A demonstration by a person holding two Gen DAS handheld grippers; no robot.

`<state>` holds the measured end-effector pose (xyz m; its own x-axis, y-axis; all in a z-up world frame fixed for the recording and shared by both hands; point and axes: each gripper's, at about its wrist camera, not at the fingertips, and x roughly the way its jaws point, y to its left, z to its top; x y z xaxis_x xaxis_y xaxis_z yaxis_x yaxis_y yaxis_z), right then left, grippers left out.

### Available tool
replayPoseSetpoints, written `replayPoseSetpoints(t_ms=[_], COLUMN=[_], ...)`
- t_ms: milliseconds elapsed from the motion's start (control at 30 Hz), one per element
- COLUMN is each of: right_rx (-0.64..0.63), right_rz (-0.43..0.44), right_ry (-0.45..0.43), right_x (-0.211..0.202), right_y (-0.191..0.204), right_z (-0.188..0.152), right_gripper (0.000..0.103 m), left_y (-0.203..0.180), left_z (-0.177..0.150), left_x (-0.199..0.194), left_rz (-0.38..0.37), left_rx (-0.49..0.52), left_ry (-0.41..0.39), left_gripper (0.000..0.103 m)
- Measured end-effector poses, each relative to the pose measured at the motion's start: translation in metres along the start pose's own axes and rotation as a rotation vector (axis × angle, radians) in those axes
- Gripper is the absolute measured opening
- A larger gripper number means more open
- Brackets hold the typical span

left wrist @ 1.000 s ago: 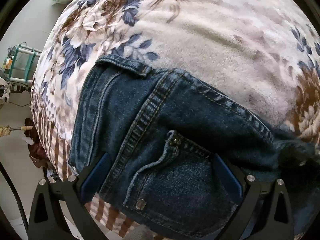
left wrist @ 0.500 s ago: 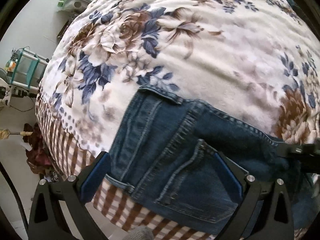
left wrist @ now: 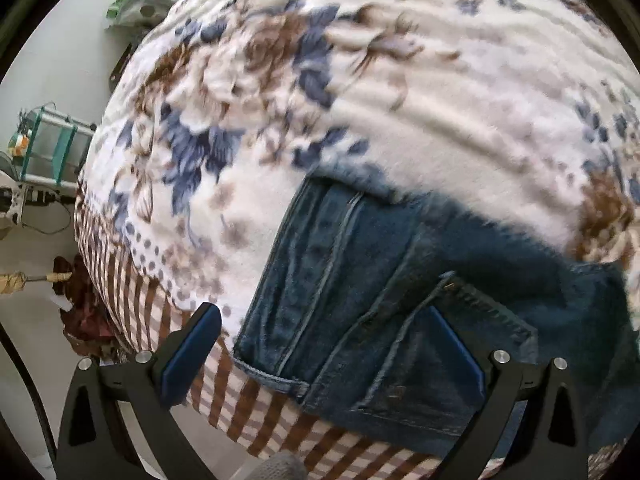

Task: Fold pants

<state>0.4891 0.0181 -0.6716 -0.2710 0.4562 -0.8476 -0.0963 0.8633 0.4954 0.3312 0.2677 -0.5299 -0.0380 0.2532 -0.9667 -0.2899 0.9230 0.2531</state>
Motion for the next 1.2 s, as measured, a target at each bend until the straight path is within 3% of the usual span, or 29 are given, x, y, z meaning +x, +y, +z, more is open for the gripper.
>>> replayPoseSetpoints(t_ms=[100,200,233,267,300,333,400,500,567,667,700,767,800,833,900,1000,1067,1100,1167,1200], right_rx=[-0.092,-0.2,-0.213,-0.232,-0.266,-0.295,-0.195,-0.062,-0.068,-0.102,-0.098,-0.061,-0.065,-0.104,-0.092,0.056,0.044,0.032,0.015,0.009], right_rz=[-0.076,-0.156,-0.162,-0.171,-0.21,-0.344,-0.38,-0.257,-0.204,-0.21,-0.22,-0.164,-0.179,-0.222,-0.291,-0.247,-0.246,-0.242,-0.224,-0.199], right_ry=[0.075,0.094,0.109,0.116,0.113,0.107,0.081,0.046,0.065,0.084,0.113,0.159,0.151,0.142,0.092,0.08,0.077,0.06,0.018,0.002], right_x=[0.007,0.03,0.04,0.049,0.057,0.068,0.063,0.036,0.025,0.027,0.036,0.054,0.059,0.062,0.055,0.038,0.025,0.017,-0.005,-0.012], right_y=[0.0,0.01,0.012,0.014,0.015,0.011,-0.016,-0.047,-0.052,-0.061,-0.068,-0.072,-0.073,-0.071,-0.08,-0.096,-0.085,-0.077,-0.061,-0.051], right_z=[-0.018,-0.027,-0.026,-0.027,-0.027,-0.026,-0.022,-0.025,-0.03,-0.033,-0.033,-0.03,-0.029,-0.029,-0.027,-0.027,-0.03,-0.032,-0.035,-0.035], right_gripper=[0.058,0.057,0.049,0.033,0.009,0.007,0.005,0.006,0.007,0.033,0.036,0.036,0.033,0.021,0.008,0.011,0.012,0.014,0.031,0.049], left_y=[-0.025,-0.061,-0.074,-0.087,-0.094,-0.104,-0.111,-0.109,-0.105,-0.102,-0.102,-0.097,-0.093,-0.086,-0.069,-0.04,-0.008,0.003,0.032,0.045], left_z=[0.008,0.014,0.016,0.018,0.019,0.019,0.019,0.017,0.015,0.014,0.014,0.013,0.012,0.011,0.01,0.007,0.003,0.001,-0.004,-0.004], left_x=[-0.012,-0.015,-0.015,-0.013,-0.011,-0.006,-0.001,0.005,0.007,0.006,0.006,0.003,0.001,-0.003,-0.007,-0.01,-0.013,-0.014,-0.015,-0.014], left_rz=[-0.012,-0.046,-0.051,-0.043,-0.031,-0.004,0.018,0.02,0.03,0.032,0.032,0.031,0.034,0.04,0.047,0.04,0.024,0.022,0.014,0.015], left_rx=[0.039,0.088,0.111,0.138,0.157,0.189,0.218,0.227,0.228,0.218,0.213,0.199,0.194,0.184,0.156,0.095,0.022,-0.001,-0.065,-0.094], left_ry=[-0.039,-0.045,-0.052,-0.06,-0.064,-0.07,-0.069,-0.059,-0.066,-0.064,-0.061,-0.062,-0.069,-0.08,-0.095,-0.085,-0.065,-0.061,-0.054,-0.048], left_gripper=[0.103,0.103,0.103,0.103,0.103,0.103,0.103,0.103,0.103,0.103,0.103,0.103,0.103,0.103,0.103,0.103,0.103,0.103,0.103,0.103])
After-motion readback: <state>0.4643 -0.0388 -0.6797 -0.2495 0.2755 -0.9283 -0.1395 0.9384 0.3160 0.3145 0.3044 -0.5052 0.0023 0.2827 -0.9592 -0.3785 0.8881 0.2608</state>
